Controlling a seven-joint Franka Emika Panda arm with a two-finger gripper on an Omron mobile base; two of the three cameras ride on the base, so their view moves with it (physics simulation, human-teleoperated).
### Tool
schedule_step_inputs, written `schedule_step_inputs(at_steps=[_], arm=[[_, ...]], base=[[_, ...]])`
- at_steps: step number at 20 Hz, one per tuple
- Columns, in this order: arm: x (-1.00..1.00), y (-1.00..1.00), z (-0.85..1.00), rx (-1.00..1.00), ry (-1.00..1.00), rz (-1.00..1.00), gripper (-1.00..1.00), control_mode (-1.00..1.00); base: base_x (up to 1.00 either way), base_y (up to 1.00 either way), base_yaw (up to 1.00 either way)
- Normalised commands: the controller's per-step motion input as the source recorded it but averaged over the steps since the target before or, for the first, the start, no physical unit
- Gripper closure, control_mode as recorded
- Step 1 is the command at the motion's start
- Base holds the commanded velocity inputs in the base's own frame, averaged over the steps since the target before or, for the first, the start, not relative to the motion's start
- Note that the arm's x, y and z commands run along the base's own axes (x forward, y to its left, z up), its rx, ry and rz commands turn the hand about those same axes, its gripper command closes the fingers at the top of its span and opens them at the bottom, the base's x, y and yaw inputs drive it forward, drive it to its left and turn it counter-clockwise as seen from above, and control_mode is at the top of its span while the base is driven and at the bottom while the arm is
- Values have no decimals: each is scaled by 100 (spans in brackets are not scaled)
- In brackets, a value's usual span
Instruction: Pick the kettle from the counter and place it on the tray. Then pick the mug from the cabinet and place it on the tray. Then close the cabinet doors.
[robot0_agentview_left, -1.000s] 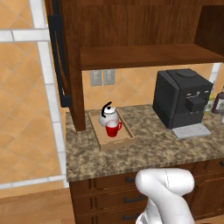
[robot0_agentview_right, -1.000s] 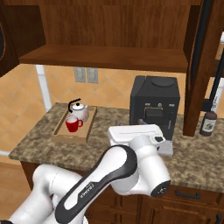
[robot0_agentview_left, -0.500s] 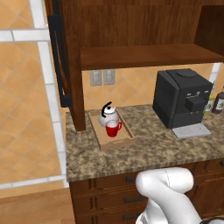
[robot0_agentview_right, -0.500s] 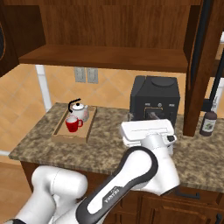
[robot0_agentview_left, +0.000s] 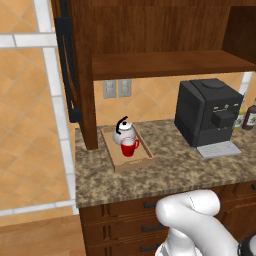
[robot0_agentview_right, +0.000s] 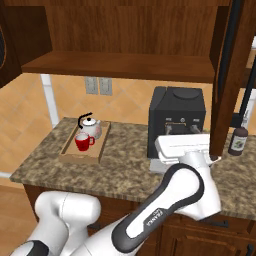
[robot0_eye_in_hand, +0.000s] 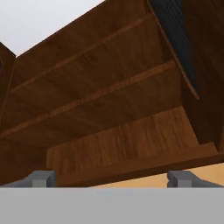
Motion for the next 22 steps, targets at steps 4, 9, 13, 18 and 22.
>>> schedule_step_inputs(at_steps=[4, 9, 13, 18, 22], arm=[[5, -42, 0, 0, -1, -15, -100, -100], [2, -29, 8, 0, -8, -16, -100, -100], [0, -18, 7, 0, -8, -15, -100, -100], [0, -16, 10, 0, -9, -11, -100, -100], [0, -14, 22, 0, -12, -3, -100, -100]], base=[[0, 0, 0], [0, 0, 0], [0, 0, 0], [0, 0, 0], [0, 0, 0]])
